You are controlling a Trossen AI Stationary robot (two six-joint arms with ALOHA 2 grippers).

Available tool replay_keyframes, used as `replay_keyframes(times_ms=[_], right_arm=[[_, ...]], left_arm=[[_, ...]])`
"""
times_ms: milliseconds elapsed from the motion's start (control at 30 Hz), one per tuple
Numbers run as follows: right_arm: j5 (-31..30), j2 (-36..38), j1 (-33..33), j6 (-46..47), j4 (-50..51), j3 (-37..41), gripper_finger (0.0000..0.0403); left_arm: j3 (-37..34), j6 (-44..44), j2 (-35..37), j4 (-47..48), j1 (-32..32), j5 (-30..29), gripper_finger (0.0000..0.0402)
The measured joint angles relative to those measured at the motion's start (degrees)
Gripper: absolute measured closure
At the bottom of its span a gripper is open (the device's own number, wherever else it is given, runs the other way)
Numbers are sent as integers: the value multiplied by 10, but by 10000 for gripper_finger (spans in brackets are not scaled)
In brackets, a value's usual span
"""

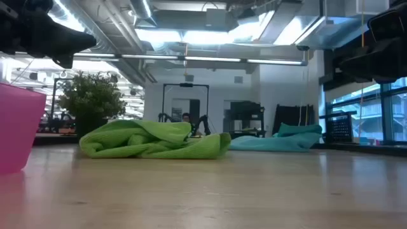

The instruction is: Roll microfiber towels into tight, uniform cylinder then place into a basket

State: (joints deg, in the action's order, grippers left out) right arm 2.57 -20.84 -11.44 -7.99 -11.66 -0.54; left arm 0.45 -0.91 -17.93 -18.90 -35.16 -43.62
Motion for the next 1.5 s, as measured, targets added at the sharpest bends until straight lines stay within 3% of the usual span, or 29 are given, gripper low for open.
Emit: replay_keyframes(times_ms=[733, 1133, 1367, 1500], right_arm=[[-1, -2, 0, 0, -2, 0, 397], [0, -23, -38, 0, -1, 0, 397], [-136, -23, -38, 0, -2, 0, 397], [-150, -23, -38, 0, -2, 0, 397]], left_arm=[[0, 0, 0, 0, 0, 0, 374], [0, 0, 0, 0, 0, 0, 374], [0, 0, 0, 0, 0, 0, 374], [0, 0, 0, 0, 0, 0, 374]])
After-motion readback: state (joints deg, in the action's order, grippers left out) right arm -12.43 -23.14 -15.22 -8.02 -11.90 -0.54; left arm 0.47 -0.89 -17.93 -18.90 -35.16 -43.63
